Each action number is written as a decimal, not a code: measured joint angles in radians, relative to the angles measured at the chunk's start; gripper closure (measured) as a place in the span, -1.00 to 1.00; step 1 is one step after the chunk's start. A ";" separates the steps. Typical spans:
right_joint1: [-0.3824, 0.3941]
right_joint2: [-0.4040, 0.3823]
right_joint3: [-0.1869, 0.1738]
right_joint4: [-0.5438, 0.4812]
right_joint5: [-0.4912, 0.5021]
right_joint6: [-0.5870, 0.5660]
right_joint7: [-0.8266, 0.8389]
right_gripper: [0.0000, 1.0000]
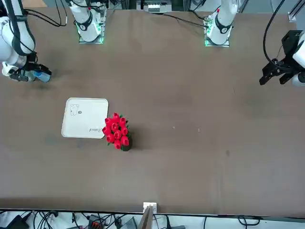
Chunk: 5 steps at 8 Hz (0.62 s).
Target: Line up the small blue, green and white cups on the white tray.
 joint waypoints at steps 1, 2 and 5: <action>-0.003 0.007 0.000 -0.003 0.000 0.011 0.000 -0.31; -0.004 0.007 0.001 -0.003 0.000 0.014 0.000 0.07; -0.004 -0.008 0.008 0.003 -0.009 0.018 0.002 0.90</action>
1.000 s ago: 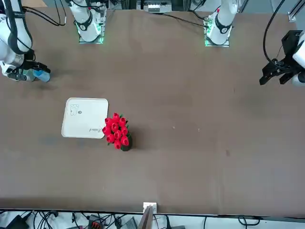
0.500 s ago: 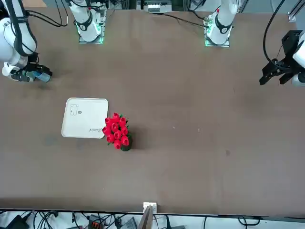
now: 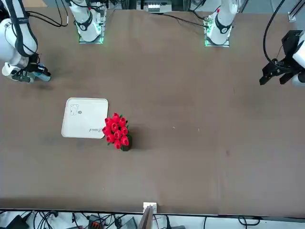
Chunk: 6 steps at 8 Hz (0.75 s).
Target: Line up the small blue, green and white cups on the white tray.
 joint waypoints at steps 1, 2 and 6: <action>0.001 -0.005 0.010 0.000 0.000 0.000 -0.001 0.90; 0.010 -0.011 0.026 0.004 0.000 -0.011 0.000 0.90; 0.318 -0.082 0.099 0.158 0.040 -0.180 0.189 0.90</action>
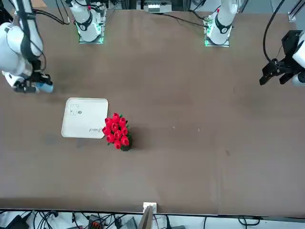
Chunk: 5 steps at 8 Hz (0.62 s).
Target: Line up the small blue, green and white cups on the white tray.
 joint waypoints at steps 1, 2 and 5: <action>0.131 0.013 0.006 0.067 0.032 -0.032 0.098 0.90; 0.261 0.052 0.011 0.153 0.045 -0.083 0.221 0.90; 0.473 0.269 0.014 0.386 0.048 -0.131 0.442 0.90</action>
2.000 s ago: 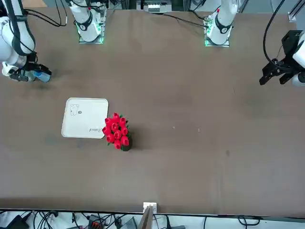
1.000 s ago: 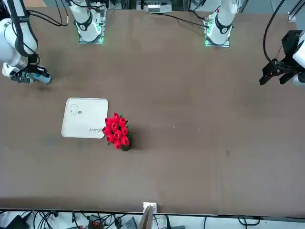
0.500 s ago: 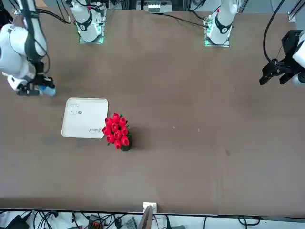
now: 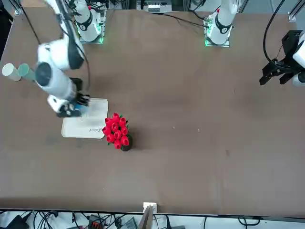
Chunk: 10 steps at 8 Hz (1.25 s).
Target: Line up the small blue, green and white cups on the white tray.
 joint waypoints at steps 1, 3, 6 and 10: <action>0.023 0.065 -0.001 0.049 0.000 0.003 0.031 0.90; 0.043 0.159 -0.004 0.088 0.000 0.037 0.062 0.90; 0.053 0.213 -0.009 0.092 0.000 0.083 0.090 0.90; 0.057 0.212 -0.009 0.104 0.000 0.085 0.139 -0.07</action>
